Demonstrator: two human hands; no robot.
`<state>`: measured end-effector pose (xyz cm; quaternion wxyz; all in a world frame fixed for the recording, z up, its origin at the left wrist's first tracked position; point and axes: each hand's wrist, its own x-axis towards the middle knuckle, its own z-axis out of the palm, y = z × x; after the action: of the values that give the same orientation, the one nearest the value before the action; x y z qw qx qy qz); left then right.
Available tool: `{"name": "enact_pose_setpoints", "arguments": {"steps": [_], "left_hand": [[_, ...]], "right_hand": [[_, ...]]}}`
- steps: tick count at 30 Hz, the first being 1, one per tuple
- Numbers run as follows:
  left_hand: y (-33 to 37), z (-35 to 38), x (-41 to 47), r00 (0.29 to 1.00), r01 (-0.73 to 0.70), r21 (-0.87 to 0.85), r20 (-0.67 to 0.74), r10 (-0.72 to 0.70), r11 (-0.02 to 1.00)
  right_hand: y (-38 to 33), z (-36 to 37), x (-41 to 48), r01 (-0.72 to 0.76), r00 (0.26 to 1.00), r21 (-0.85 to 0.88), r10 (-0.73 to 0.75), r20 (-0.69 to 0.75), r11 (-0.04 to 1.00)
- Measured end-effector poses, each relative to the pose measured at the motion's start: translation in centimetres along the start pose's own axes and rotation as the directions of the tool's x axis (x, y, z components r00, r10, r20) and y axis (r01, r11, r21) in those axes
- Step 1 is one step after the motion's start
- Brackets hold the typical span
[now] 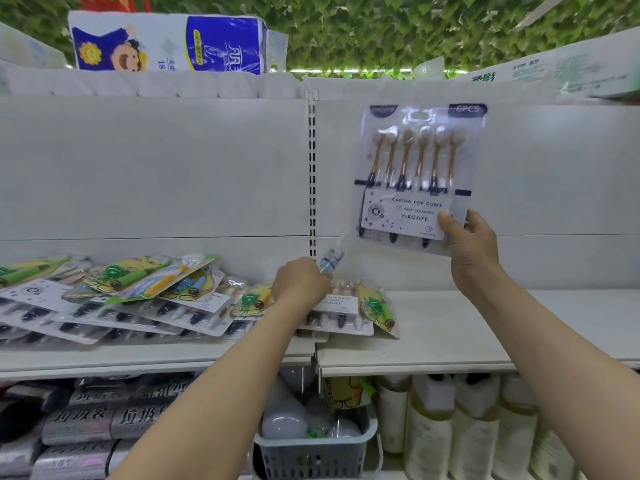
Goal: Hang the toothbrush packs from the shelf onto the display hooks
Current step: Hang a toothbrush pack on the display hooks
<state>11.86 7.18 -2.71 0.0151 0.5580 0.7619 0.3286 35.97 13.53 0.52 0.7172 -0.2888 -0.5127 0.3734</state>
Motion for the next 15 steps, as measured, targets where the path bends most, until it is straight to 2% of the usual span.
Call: {"name": "enact_pose_setpoints", "arguments": {"steps": [2,4,6,12,15], "left_hand": [[-1.1,-1.2,0.1,0.998,0.068,-0.243,0.006,-0.068,0.968],[-2.6,-2.1,0.1,0.993,0.111,-0.505,0.015,-0.119,0.856],[-4.4,-3.2,-0.3,0.988,0.123,-0.668,0.017,-0.15,0.734],[-11.3,-8.5,-3.6,0.997,0.018,-0.845,-0.028,-0.078,0.534],[-15.8,-12.0,-5.5,0.993,-0.014,-0.87,-0.07,-0.096,0.492]], "right_hand": [[-0.5,0.9,0.3,0.01,1.0,0.035,-0.009,-0.026,0.999],[-0.6,2.2,0.3,0.013,1.0,0.064,-0.012,-0.024,0.998],[-0.4,4.0,-0.5,0.005,1.0,0.084,-0.005,-0.003,0.996],[-0.1,11.7,-4.8,-0.051,0.995,0.113,0.04,0.095,0.992],[-0.5,16.5,-7.9,-0.082,0.986,0.131,0.061,0.153,0.988]]}}
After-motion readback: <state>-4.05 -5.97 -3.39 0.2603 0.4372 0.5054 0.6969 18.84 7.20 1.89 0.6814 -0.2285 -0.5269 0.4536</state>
